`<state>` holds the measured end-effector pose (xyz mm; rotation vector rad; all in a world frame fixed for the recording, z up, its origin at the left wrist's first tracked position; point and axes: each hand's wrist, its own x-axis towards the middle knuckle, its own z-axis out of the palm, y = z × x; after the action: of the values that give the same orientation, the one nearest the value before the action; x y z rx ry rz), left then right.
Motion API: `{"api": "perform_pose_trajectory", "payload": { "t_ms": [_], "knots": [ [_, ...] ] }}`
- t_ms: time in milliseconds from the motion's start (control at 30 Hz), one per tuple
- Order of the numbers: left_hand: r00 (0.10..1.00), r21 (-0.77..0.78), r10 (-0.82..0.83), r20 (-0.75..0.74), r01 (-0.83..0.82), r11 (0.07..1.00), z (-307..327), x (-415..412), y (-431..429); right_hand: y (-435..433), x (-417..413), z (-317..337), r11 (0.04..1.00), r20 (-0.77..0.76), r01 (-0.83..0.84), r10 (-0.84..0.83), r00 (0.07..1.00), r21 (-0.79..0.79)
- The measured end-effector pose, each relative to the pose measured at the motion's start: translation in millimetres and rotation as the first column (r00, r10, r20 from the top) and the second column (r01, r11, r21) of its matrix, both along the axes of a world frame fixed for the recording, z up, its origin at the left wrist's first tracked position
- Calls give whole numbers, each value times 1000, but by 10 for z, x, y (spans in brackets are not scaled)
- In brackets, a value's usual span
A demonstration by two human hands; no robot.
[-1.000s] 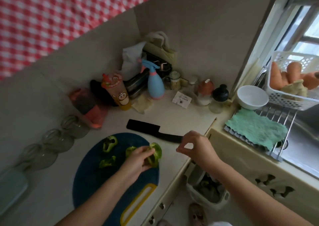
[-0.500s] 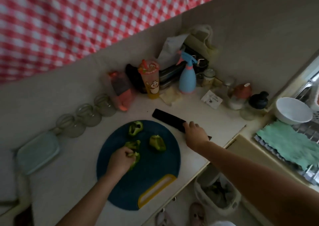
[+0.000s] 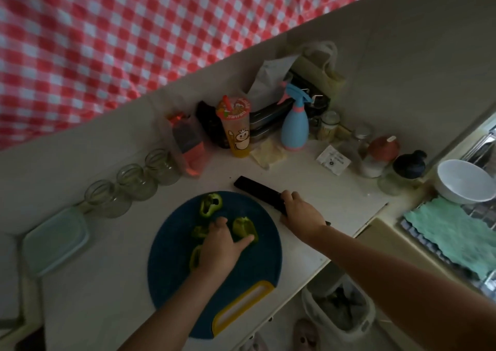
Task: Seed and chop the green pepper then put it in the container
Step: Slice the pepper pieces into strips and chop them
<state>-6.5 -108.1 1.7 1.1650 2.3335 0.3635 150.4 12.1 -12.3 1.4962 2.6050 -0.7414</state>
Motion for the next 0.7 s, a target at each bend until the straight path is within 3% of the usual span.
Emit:
{"api": "perform_pose_trajectory", "payload": {
  "t_ms": [200, 333, 467, 700],
  "knots": [
    [994, 56, 103, 41, -105, 993, -196, 210, 95, -184, 137, 59, 996, -75, 76, -79, 994, -42],
    [990, 104, 48, 133, -62, 993, -232, 252, 138, -287, 202, 59, 995, -101, 43, -52, 993, -91],
    [975, 25, -42, 218, 38, 999, -190, 146, 120, -394, 298, 67, 996, -93, -35, 27, 995, -84],
    [970, -39, -85, 226, 97, 995, -133, 65, 10, -581, 342, -2, 994, -48, 21, -26, 999, -104]
  ]
}}
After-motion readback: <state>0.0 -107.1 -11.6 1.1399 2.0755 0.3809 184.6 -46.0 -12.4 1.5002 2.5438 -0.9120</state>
